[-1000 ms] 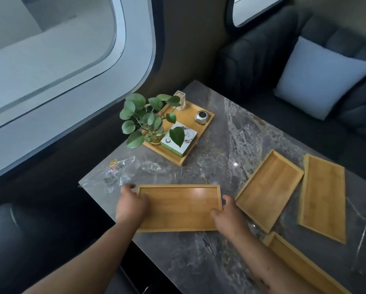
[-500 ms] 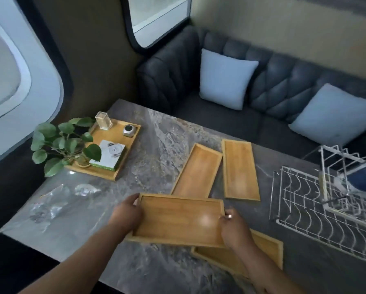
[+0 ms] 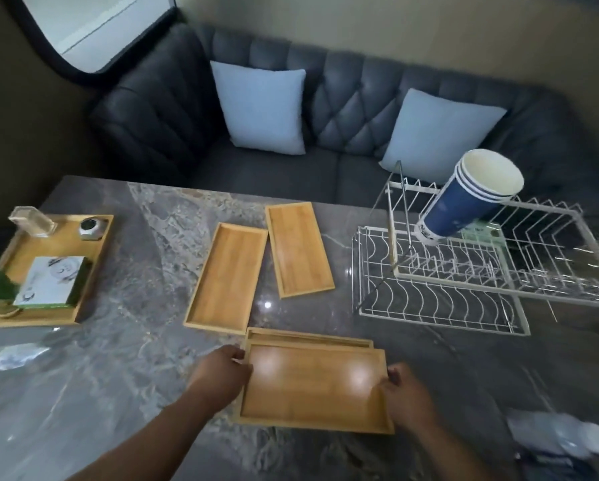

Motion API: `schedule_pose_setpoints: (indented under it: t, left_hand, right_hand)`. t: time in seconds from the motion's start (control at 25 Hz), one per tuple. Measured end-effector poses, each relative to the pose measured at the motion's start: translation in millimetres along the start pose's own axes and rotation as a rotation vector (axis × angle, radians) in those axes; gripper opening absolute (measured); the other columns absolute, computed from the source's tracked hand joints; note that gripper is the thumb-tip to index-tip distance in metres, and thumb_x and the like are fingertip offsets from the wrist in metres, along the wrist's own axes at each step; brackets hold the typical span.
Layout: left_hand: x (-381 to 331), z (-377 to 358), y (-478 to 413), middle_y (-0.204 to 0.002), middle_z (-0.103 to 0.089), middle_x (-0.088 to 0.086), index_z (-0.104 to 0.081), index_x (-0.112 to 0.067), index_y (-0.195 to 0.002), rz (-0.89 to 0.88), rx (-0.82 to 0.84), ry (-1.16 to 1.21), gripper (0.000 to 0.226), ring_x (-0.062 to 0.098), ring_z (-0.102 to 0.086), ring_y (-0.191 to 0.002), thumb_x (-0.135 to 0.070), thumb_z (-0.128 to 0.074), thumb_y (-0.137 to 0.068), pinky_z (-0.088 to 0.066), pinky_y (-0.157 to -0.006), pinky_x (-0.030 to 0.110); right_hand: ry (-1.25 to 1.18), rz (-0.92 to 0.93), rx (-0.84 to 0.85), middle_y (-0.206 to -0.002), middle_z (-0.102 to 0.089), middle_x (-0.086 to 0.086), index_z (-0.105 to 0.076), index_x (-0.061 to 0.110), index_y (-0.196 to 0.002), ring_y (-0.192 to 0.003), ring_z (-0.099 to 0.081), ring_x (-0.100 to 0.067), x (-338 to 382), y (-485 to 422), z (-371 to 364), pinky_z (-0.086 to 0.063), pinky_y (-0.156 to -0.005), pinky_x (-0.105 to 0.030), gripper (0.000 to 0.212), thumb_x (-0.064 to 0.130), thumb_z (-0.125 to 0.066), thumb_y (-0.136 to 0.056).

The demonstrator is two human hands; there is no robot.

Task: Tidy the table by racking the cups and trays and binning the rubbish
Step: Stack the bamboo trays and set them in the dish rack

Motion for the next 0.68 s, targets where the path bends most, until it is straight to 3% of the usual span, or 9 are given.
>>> schedule_pose_setpoints:
  t: [0.12, 0.36, 0.48, 0.68]
  left_hand:
    - [-11.4, -4.1, -3.2, -0.089, -0.074, -0.002, -0.071, -0.029, -0.109, -0.03, -0.048, -0.088, 0.027, 0.021, -0.071, -0.08, -0.031, -0.067, -0.083, -0.061, -0.079, 0.037]
    - [-26.1, 16.1, -11.0, -0.119, -0.074, 0.003, -0.069, -0.03, -0.124, -0.038, -0.194, -0.169, 0.036, 0.029, -0.068, -0.108, -0.035, -0.06, -0.089, -0.051, -0.088, 0.036]
    - [-23.3, 16.1, -15.6, -0.118, -0.074, 0.001, -0.068, -0.029, -0.125, -0.018, -0.196, -0.2, 0.036, 0.026, -0.068, -0.107, -0.038, -0.059, -0.092, -0.051, -0.085, 0.036]
    - [-17.2, 10.1, -23.4, -0.116, -0.074, -0.001, -0.064, -0.028, -0.129, -0.018, -0.158, -0.219, 0.038, 0.023, -0.068, -0.105, -0.041, -0.058, -0.093, -0.05, -0.083, 0.035]
  right_hand:
    - [-0.005, 0.015, 0.028, -0.099, -0.066, -0.015, -0.062, 0.003, -0.103, -0.089, -0.059, -0.024, -3.9, -4.4, 4.4, -0.037, -0.07, -0.031, 0.014, 0.004, -0.057, -0.091]
    - [-0.025, 0.082, 0.015, -0.098, -0.068, -0.009, -0.06, 0.013, -0.098, -0.096, -0.064, -0.026, 19.8, -19.0, -1.6, -0.039, -0.073, -0.029, 0.011, 0.006, -0.06, -0.09]
    - [0.053, 0.076, 0.053, -0.1, -0.068, -0.003, -0.061, 0.019, -0.104, -0.095, -0.064, -0.025, 19.1, -24.3, -14.2, -0.047, -0.081, -0.034, 0.015, 0.014, -0.059, -0.09]
    - [0.067, 0.061, 0.032, -0.094, -0.065, -0.001, -0.055, 0.023, -0.096, -0.096, -0.065, -0.026, 14.2, -28.7, -14.3, -0.047, -0.079, -0.034, 0.01, 0.017, -0.06, -0.091]
Point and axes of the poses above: each hand's wrist, its own y-axis away from the middle knuckle, its own z-axis out of the back of the hand, x = y × z, the point moved 10 cm from there along -y, towards the middle knuckle
